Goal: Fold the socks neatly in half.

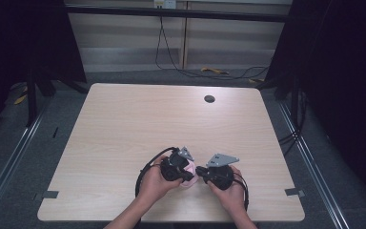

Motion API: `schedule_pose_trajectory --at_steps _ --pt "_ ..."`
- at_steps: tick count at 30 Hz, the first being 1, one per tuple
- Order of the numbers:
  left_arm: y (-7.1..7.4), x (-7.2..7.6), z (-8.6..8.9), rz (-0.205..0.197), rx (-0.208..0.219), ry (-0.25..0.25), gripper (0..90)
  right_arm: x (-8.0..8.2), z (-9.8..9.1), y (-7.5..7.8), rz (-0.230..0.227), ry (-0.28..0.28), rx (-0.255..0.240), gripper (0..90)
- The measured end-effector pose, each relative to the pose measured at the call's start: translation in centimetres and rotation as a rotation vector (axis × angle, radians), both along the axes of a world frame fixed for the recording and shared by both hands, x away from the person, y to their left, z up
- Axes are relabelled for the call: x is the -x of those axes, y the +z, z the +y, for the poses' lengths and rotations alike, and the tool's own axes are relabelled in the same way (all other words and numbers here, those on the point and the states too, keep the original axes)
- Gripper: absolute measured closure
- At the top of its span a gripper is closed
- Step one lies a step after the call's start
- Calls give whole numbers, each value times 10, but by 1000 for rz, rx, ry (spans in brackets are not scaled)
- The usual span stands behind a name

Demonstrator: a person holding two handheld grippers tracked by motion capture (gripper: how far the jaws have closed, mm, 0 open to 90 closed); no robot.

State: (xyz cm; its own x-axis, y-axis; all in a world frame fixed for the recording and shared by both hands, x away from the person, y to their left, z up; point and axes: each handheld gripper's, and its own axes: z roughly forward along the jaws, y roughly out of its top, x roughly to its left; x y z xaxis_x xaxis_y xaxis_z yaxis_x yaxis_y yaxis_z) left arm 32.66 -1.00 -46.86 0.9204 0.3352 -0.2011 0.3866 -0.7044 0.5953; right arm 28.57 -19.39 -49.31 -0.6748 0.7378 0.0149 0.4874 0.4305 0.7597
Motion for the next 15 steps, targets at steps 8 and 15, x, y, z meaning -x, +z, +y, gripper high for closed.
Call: schedule_pose_trajectory --at_steps 8,15 --pt "-6 -1 -2 14 7 -8 792 -1 -4 2 -14 -24 -4 848" --pt "-1 1 3 7 13 -8 717 -1 -1 11 -47 -27 -37 840"
